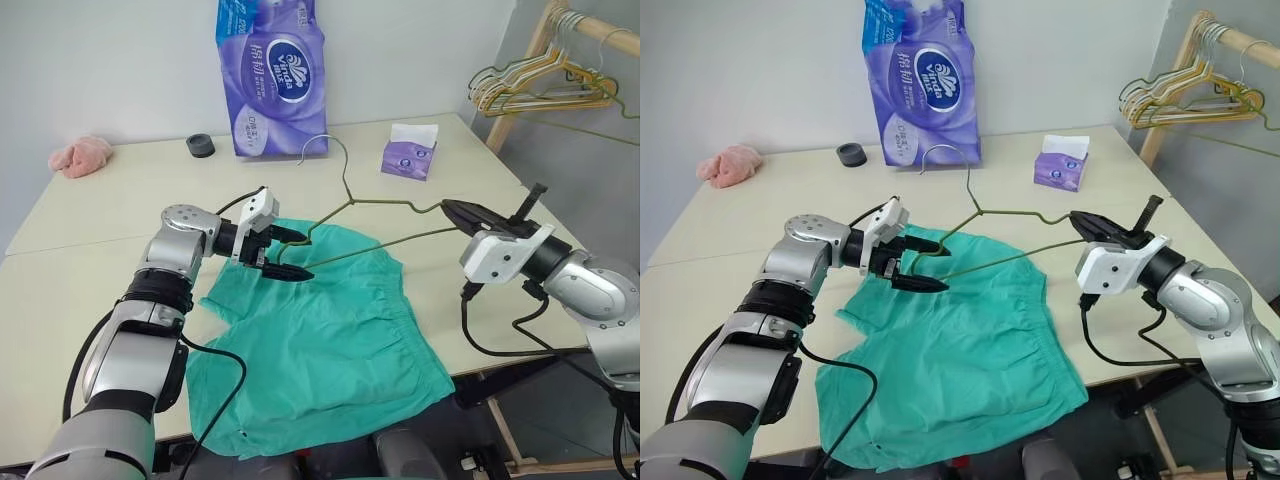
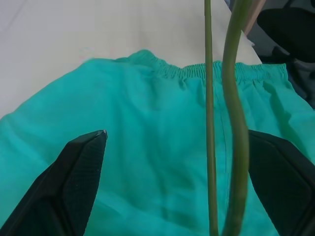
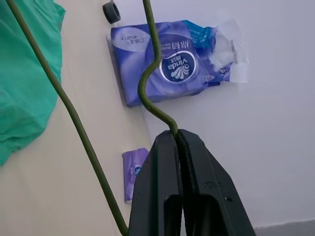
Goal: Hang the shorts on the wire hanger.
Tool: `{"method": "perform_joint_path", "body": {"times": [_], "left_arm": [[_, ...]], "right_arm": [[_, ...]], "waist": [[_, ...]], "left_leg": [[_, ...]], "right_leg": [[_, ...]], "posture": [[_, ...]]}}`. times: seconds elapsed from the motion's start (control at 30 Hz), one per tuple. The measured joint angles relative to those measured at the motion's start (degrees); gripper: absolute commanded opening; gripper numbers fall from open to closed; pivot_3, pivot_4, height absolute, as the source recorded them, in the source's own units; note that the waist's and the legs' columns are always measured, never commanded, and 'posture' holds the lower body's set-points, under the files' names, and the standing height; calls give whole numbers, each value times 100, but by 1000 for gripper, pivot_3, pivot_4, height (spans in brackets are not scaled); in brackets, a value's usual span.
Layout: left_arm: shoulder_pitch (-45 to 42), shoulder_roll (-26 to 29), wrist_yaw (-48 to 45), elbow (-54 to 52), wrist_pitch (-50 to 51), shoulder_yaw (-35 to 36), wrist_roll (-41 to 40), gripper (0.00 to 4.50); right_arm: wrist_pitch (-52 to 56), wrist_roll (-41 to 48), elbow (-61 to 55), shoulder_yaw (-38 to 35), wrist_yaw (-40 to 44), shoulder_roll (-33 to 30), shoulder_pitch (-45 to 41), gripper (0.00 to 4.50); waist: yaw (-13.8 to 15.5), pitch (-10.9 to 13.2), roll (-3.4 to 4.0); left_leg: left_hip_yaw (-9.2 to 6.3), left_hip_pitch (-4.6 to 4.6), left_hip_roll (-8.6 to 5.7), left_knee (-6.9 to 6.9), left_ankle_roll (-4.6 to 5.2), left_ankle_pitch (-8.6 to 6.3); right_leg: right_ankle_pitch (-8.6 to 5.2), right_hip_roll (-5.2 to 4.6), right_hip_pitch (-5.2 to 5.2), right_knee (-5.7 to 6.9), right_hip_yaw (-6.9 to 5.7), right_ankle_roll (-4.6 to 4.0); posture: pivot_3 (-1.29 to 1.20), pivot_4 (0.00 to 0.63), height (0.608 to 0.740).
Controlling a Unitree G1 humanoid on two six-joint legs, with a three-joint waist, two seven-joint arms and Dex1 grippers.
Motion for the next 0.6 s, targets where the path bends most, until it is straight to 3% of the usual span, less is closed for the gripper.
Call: {"method": "perform_joint_path", "body": {"times": [0.17, 0.6], "left_arm": [[100, 3, 77, -62, 4, -4, 153, 4494], [311, -24, 107, -368, 355, -4, 135, 755]], "right_arm": [[-2, -49, 20, 17, 39, 41, -55, 0], [-15, -142, 47, 17, 101, 151, -53, 0]], "waist": [[-2, 0, 0], [-5, 0, 0]], "left_leg": [[-3, 0, 0, 2, 1, 1], [-4, 0, 0, 2, 1, 1]], "right_leg": [[-1, 1, -1, 4, -1, -1], [-1, 0, -2, 6, -1, -2]], "posture": [[-257, 81, 740], [-260, 87, 740]]}}
